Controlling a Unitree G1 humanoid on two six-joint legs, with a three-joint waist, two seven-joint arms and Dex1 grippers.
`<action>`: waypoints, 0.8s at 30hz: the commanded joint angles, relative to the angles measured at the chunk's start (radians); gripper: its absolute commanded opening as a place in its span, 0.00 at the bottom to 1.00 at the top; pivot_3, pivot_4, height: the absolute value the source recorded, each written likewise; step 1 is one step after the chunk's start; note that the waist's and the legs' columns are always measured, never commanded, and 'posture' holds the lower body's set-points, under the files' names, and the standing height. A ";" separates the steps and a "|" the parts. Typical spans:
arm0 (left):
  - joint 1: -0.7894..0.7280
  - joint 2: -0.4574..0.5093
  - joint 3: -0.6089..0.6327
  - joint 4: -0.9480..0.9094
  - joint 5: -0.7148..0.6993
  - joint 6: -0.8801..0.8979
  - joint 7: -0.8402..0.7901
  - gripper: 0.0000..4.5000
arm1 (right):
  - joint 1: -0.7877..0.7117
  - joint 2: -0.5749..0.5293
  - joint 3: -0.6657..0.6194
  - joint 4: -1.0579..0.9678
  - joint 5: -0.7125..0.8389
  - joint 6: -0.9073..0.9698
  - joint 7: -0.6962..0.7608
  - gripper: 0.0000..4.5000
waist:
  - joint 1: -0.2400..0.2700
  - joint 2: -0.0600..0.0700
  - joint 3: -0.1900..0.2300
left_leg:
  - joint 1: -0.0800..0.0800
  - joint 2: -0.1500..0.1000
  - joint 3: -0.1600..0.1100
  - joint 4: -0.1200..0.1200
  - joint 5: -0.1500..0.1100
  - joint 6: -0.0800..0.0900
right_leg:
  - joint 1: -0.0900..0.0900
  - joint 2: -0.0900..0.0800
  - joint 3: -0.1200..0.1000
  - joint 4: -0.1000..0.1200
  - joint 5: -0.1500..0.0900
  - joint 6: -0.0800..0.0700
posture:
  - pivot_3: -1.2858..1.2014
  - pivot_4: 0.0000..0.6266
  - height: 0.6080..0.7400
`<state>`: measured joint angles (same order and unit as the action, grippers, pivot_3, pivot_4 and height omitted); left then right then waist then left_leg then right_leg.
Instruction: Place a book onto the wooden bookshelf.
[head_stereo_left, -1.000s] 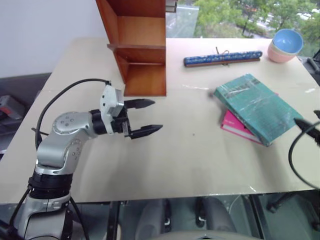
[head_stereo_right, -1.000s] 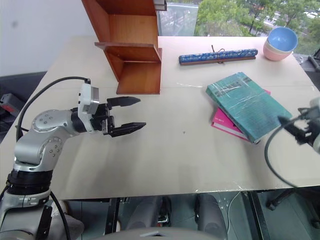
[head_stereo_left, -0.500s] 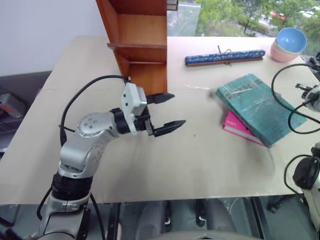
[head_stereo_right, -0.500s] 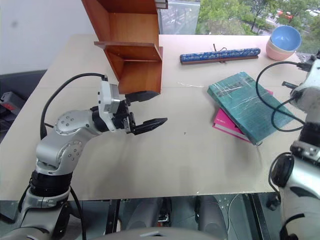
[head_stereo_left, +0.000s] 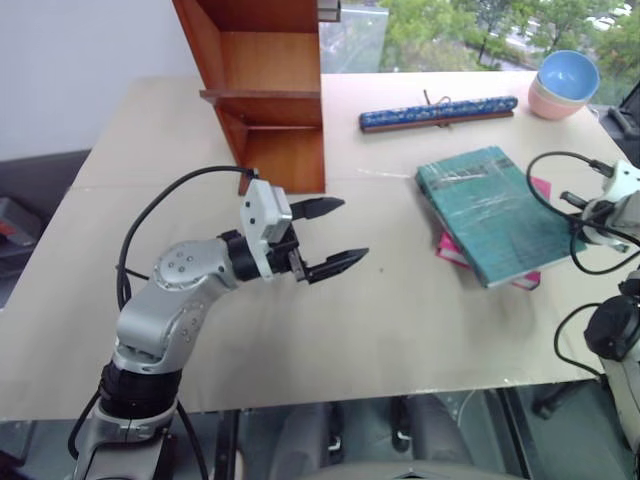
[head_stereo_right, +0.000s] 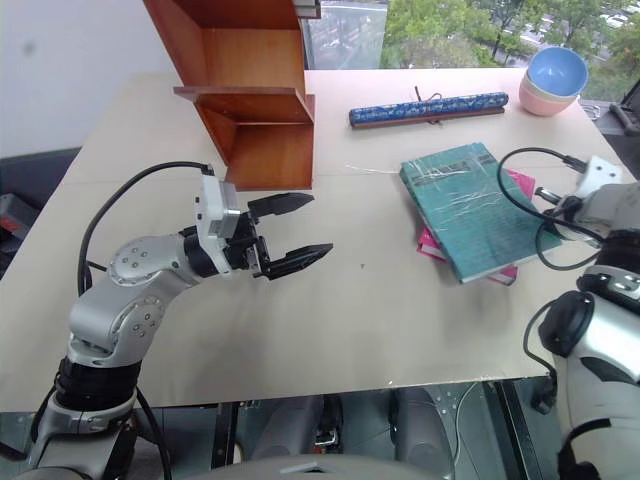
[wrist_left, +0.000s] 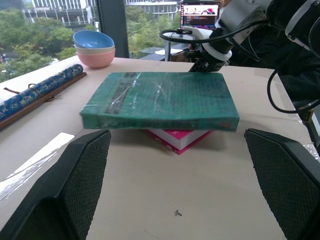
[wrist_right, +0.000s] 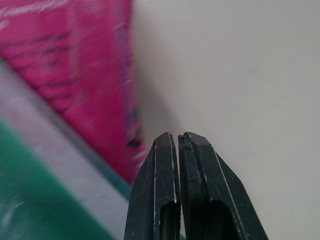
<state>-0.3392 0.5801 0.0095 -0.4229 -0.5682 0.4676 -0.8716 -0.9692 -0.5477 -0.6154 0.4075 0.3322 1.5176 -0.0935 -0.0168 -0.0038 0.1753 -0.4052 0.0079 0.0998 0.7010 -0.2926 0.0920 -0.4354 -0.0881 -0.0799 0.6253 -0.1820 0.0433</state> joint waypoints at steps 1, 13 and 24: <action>0.005 0.003 0.008 -0.021 -0.005 -0.005 0.007 1.00 | 0.014 0.017 -0.019 -0.119 -0.003 0.041 0.009 0.05 | 0.002 0.000 0.000 | 0.000 0.000 0.000 0.000 0.000 0.000 | 0.000 0.000 0.000 0.000 0.000 0.000 | 0.52 0.24 0.98; -0.083 -0.032 0.008 0.094 -0.083 0.295 0.157 1.00 | 0.616 -0.291 0.042 -0.970 0.166 -0.163 0.442 0.31 | 0.027 0.006 -0.002 | -0.008 -0.002 -0.006 0.001 0.000 0.000 | -0.005 -0.001 -0.004 -0.002 -0.002 0.003 | 0.52 0.24 0.98; -0.510 -0.315 -0.008 0.760 -0.122 0.666 0.204 1.00 | 1.148 -0.258 -0.324 -1.455 0.675 -0.293 0.644 0.99 | 0.042 -0.001 -0.001 | 0.004 -0.002 -0.009 0.003 0.000 -0.001 | 0.009 -0.001 -0.003 -0.001 -0.005 0.007 | 0.52 0.24 0.98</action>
<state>-0.7931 0.3036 -0.0360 0.2391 -0.6700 1.0812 -0.6950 0.1571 -0.7876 -0.8694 -1.0320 0.9251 1.2873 0.5889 0.0256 -0.0051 0.1738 -0.4012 0.0060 0.0907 0.7042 -0.2923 0.0919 -0.4267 -0.0886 -0.0829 0.6244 -0.1867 0.0508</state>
